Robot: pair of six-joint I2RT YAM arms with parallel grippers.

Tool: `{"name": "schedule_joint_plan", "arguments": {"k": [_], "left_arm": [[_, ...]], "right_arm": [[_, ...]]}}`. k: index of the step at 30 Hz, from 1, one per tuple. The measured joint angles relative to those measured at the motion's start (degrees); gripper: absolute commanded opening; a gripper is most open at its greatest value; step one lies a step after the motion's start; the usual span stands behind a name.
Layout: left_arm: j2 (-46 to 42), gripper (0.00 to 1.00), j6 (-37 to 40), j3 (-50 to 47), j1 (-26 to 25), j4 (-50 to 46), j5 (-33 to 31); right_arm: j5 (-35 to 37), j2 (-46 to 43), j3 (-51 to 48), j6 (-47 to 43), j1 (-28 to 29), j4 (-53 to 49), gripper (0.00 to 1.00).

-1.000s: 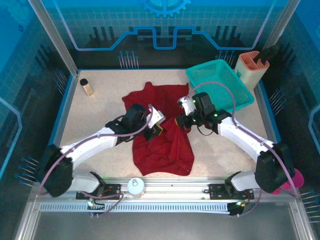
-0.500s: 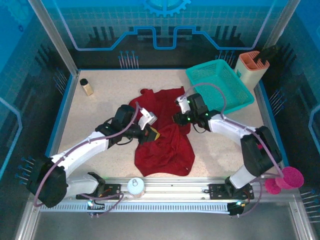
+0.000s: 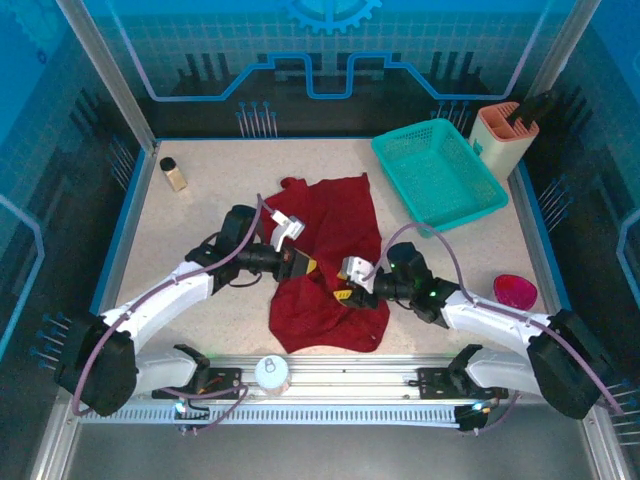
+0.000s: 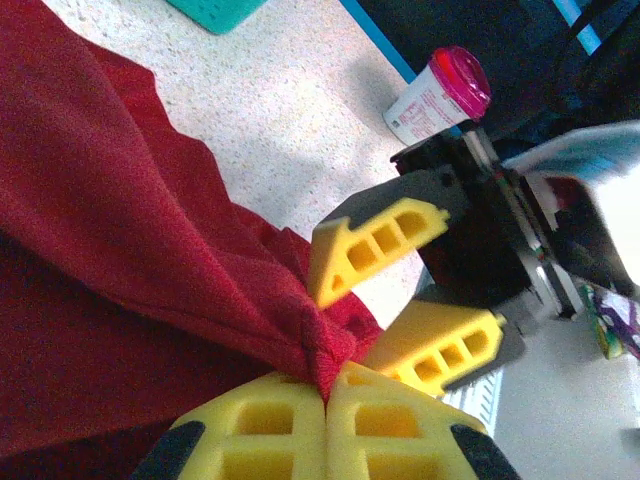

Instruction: Fold the inside-out t-shirt

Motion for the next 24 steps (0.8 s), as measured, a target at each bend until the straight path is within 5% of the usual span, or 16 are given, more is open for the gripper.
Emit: {"name": "schedule_joint_plan", "arguments": {"k": [8, 21, 24], "left_arm": [[0.2, 0.00, -2.5, 0.0, 0.0, -0.2, 0.9], [0.2, 0.01, -4.9, 0.0, 0.2, -1.3, 3.6], [0.2, 0.01, -5.2, 0.0, 0.2, -1.1, 4.0]], "right_arm": [[-5.4, 7.9, 1.6, -3.7, 1.5, 12.7, 0.41], [3.3, 17.4, 2.1, -2.4, 0.0, 23.2, 0.41], [2.6, 18.4, 3.9, -5.1, -0.8, 22.7, 0.34]]}}
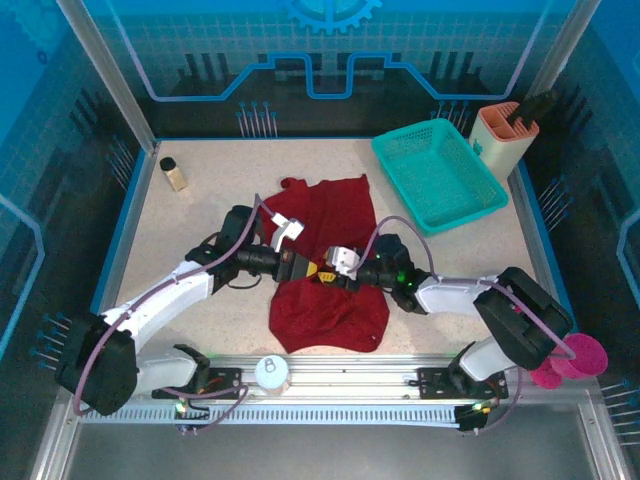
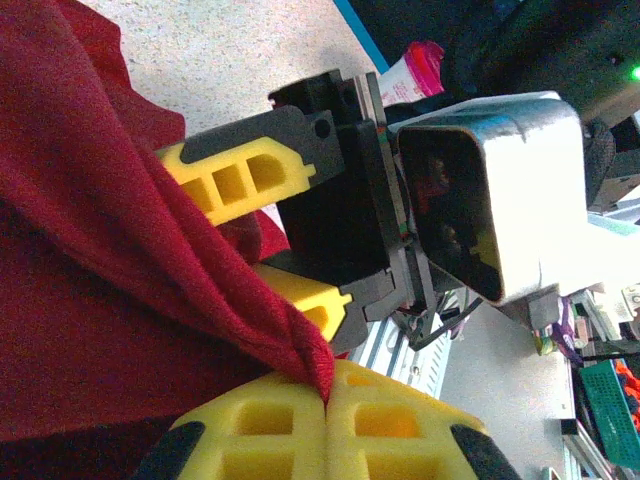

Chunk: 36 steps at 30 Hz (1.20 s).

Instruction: Fold the inside-out t-shirt

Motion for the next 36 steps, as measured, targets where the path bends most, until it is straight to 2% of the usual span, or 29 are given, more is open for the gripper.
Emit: {"name": "schedule_joint_plan", "arguments": {"k": [4, 8, 13, 22, 25, 30, 31, 32, 34, 36], "left_arm": [[-0.1, 0.01, -2.0, 0.0, 0.6, 1.8, 0.5], [-0.1, 0.01, -4.2, -0.1, 1.8, 4.2, 0.4], [0.0, 0.03, -5.2, -0.1, 3.2, 4.6, 0.0], [4.1, 0.07, -3.3, -0.1, 5.8, 0.4, -9.5], [7.0, 0.12, -2.4, -0.3, 5.9, -0.2, -12.0], [10.5, 0.27, -1.4, -1.4, 5.9, -0.2, -14.5], [10.6, 0.33, -1.3, -1.5, 5.9, -0.2, -14.9], [10.6, 0.41, -1.3, -1.6, 5.9, -0.2, -15.3], [10.4, 0.48, -1.2, -1.7, 5.9, -0.5, -16.1], [9.0, 0.48, -0.9, -1.8, 5.9, -2.0, -16.7]], "right_arm": [[-0.9, 1.4, 1.2, -3.5, 0.5, 0.3, 0.13], [-0.4, 2.1, 0.2, -6.2, 2.1, 2.8, 0.00], [0.7, -1.1, -3.7, -6.2, 2.3, 4.7, 0.00], [-1.4, -16.8, -7.3, -5.6, 2.7, 0.8, 0.00], [-3.1, -19.4, -6.7, -5.0, 2.9, -3.3, 0.00], [-5.1, -20.1, -4.3, -0.9, 2.9, -8.9, 0.00], [-5.2, -19.9, -3.7, 0.0, 2.9, -10.5, 0.00], [-4.9, -19.5, -2.8, 1.1, 2.9, -12.3, 0.00], [-3.1, -19.0, -1.5, 3.6, 2.9, -15.3, 0.00], [0.9, -18.2, -0.5, 6.7, 2.9, -18.5, 0.04]]}}
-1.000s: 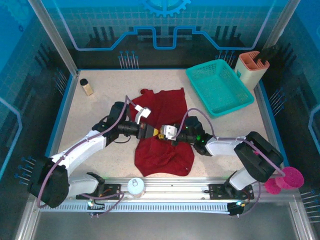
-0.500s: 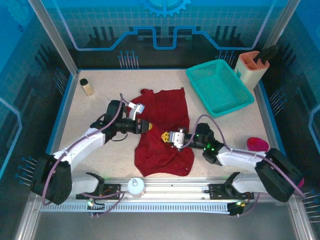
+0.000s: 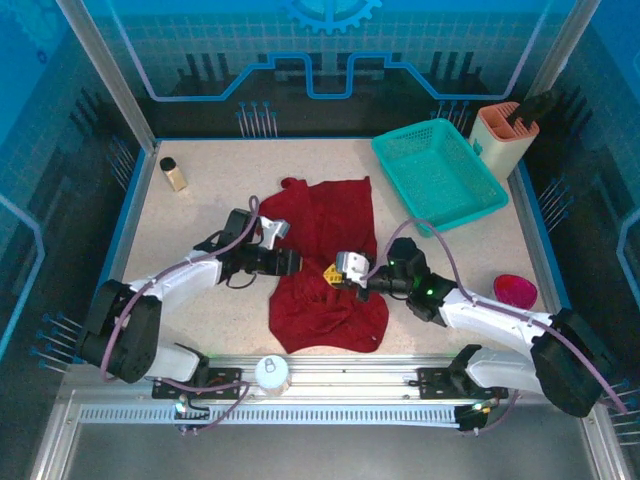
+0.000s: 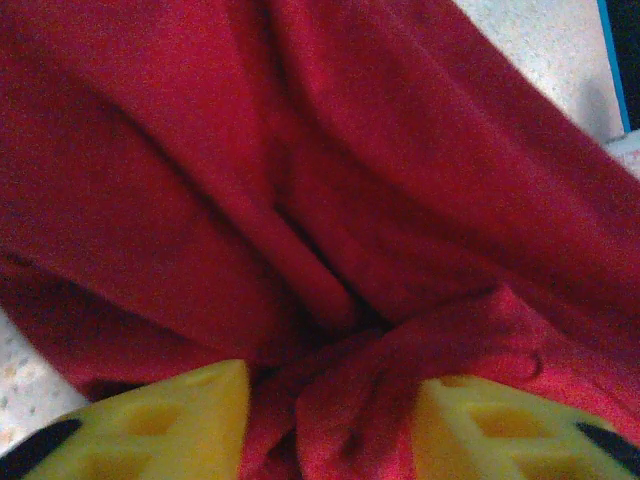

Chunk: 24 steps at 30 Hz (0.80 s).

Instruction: Fold the inside-out t-shirt

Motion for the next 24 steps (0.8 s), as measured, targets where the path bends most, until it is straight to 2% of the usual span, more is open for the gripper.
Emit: {"name": "schedule_joint_plan", "arguments": {"k": [3, 4, 6, 8, 9, 11, 15, 16, 18, 20, 21, 23, 24], "left_arm": [[-5.7, 0.47, -0.2, -0.7, -0.5, -3.3, -0.6], [-8.6, 0.52, -0.4, -1.2, -1.6, -4.1, -1.3], [-13.7, 0.60, -1.4, -2.1, -5.7, -4.5, -2.6], [-16.3, 0.61, -3.4, -2.3, -11.9, -4.5, -3.7], [-16.2, 0.61, -4.3, -2.4, -14.0, -4.2, -4.0], [-13.9, 0.62, -6.6, -2.5, -17.2, -2.8, -5.3], [-5.4, 0.59, -9.8, -1.9, -20.1, -1.9, -11.1], [-3.2, 0.56, -10.6, -1.3, -20.4, -2.3, -12.7], [0.3, 0.44, -11.7, 0.3, -20.5, -2.8, -15.1], [2.4, 0.25, -12.3, 1.8, -20.5, -2.9, -16.6], [2.7, 0.18, -12.6, 2.3, -20.5, -2.9, -17.1], [2.7, 0.05, -12.2, 3.2, -20.5, -3.1, -17.7], [2.5, 0.03, -12.2, 3.5, -20.5, -3.1, -17.9]], "right_arm": [[5.6, 3.6, 2.3, 7.0, -1.5, -6.5, 0.02], [6.3, 5.0, 3.1, 9.7, -3.0, -8.5, 0.02], [6.1, 7.2, 3.4, 14.9, -6.7, -10.4, 0.01], [5.9, 9.2, 3.4, 19.3, -10.2, -11.6, 0.01], [5.9, 9.9, 3.5, 20.8, -11.1, -12.0, 0.05], [6.4, 10.9, 3.7, 23.3, -12.0, -13.7, 0.23], [10.1, 11.1, 5.4, 26.4, -12.1, -18.3, 0.32], [10.8, 11.0, 6.4, 26.8, -12.1, -20.1, 0.33], [12.9, 10.1, 8.9, 27.6, -12.1, -24.9, 0.34], [15.3, 8.3, 11.6, 28.2, -11.6, -30.1, 0.35], [16.0, 7.4, 12.6, 28.3, -11.0, -31.8, 0.35], [17.1, 5.0, 13.6, 28.5, -8.0, -34.4, 0.36], [16.8, 4.0, 13.6, 28.6, -6.1, -35.1, 0.38]]}}
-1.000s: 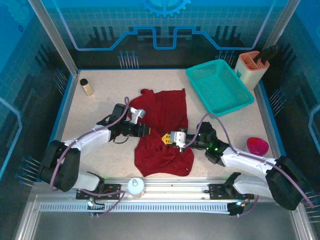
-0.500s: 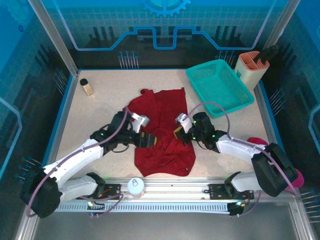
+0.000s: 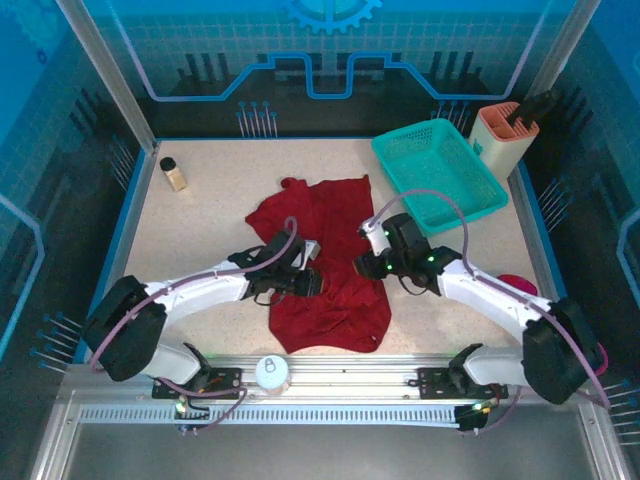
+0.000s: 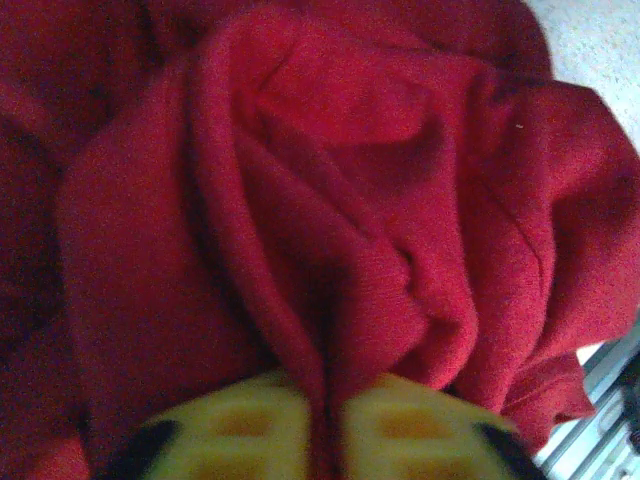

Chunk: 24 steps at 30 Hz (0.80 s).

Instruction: Fold the inside-out t-shirt

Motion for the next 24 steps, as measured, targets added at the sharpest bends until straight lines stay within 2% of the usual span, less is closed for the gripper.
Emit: {"name": "schedule_joint_plan", "arguments": {"k": [1, 5, 8, 11, 12, 13, 16, 20, 24], "left_arm": [[-0.5, 0.00, 0.0, 0.0, 0.0, 0.0, 0.1], [-5.7, 0.00, -0.2, -0.7, 0.3, -0.3, 3.3], [-11.6, 0.00, -1.5, -4.0, 1.2, 2.0, 6.9], [-15.4, 0.00, -3.3, -8.7, 2.6, 6.1, 10.8], [-15.9, 0.00, -3.6, -10.0, 3.0, 7.0, 11.8], [-16.2, 0.00, -3.7, -11.2, 3.3, 7.5, 12.4], [-16.6, 0.00, -3.1, -13.7, 3.7, 8.1, 13.1], [-17.8, 0.03, -1.4, -16.4, 4.4, 9.2, 11.9], [-18.5, 0.23, -1.1, -20.7, 6.5, 12.4, 9.0]], "right_arm": [[-1.0, -0.8, 0.0, 0.4, 2.2, -0.5, 0.39], [-6.6, -0.2, 0.0, 4.3, 8.2, 0.5, 0.40], [-5.4, 3.5, 0.1, 7.3, 10.5, 2.8, 0.38], [-1.3, 8.6, 0.5, 8.9, 12.7, 3.2, 0.09], [0.1, 9.9, 0.6, 9.3, 13.0, 3.2, 0.02], [1.8, 11.0, 0.6, 9.8, 13.1, 3.0, 0.00], [3.0, 10.3, 0.1, 10.0, 11.7, 2.6, 0.00], [-4.4, 3.3, -2.9, 8.5, 5.9, 4.4, 0.00], [-10.8, -0.4, -5.6, 9.0, -3.2, 5.3, 0.00]]}}
